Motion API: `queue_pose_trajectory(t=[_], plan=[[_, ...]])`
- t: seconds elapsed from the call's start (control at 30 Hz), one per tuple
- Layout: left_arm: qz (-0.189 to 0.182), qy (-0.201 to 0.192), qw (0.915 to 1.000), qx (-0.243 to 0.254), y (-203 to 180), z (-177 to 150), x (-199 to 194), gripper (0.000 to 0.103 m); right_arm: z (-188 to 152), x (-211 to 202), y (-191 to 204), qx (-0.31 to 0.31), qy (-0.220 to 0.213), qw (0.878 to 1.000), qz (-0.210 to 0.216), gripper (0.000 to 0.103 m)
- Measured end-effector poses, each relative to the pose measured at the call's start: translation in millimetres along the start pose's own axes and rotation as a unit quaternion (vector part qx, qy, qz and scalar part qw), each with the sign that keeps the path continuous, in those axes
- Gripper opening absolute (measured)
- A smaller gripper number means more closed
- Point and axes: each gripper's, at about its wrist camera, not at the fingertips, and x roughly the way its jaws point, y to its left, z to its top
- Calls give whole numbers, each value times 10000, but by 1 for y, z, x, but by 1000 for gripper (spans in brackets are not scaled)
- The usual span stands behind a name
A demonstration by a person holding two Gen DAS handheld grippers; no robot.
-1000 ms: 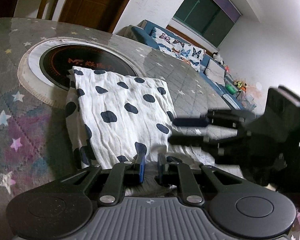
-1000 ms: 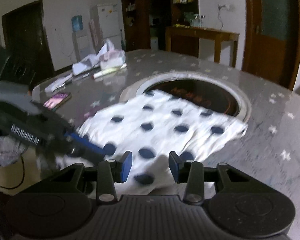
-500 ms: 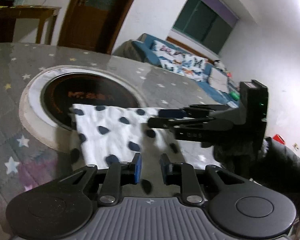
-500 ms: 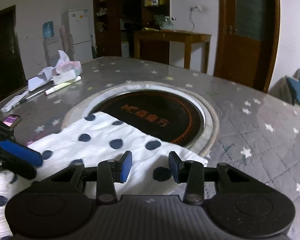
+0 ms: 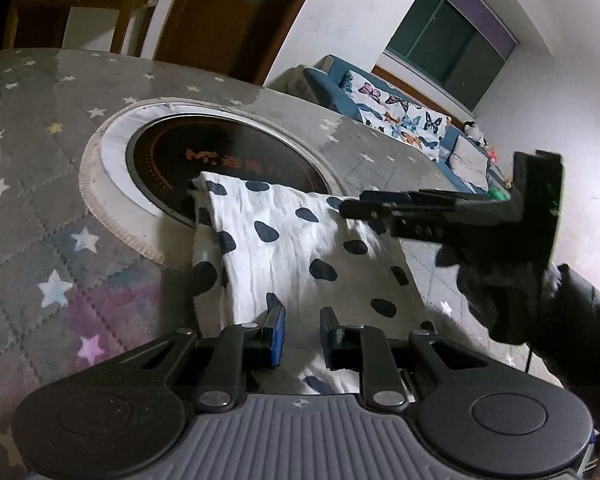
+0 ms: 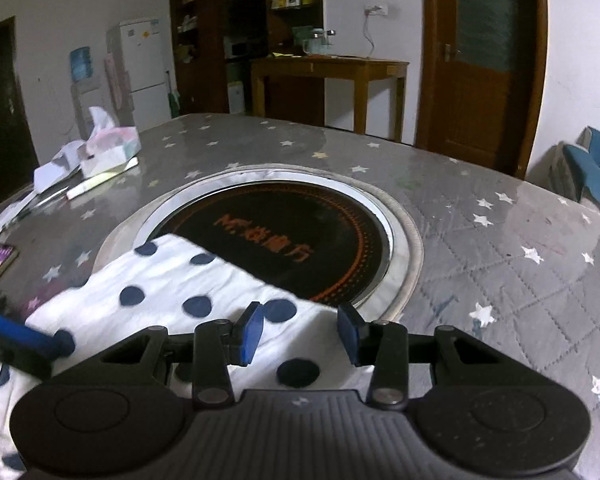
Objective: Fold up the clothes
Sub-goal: 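Press and straighten the folded trouser stack with the left gripper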
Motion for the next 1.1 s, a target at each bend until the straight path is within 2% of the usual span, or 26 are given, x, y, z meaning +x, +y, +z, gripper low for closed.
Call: queue_pose_trajectory(t=[0.13, 0.27, 0.57, 0.8, 0.87, 0.93, 1.1], plan=[[20, -50, 10000, 69, -2, -7, -14, 35, 4, 6, -3, -26, 39, 9999, -118, 48], [21, -82, 9999, 138, -4, -15, -29, 47, 6, 12, -10, 87, 189, 9998, -64, 49], [18, 79, 9995, 315, -7, -36, -54, 58, 1, 17, -21, 269, 453, 9985, 126, 48], [-55, 473, 9978, 461, -7, -52, -45, 57, -1, 14, -25, 395, 403, 9983, 133, 48], [-56, 508, 9976, 472, -6, -54, -42, 56, -2, 13, -23, 383, 407, 9984, 115, 41], [-48, 493, 9976, 476, -6, -53, -41, 52, -3, 9, -23, 386, 405, 9984, 92, 29], [-44, 483, 9976, 488, -4, -50, -35, 41, -14, -8, -24, 465, 299, 9984, -119, 18]])
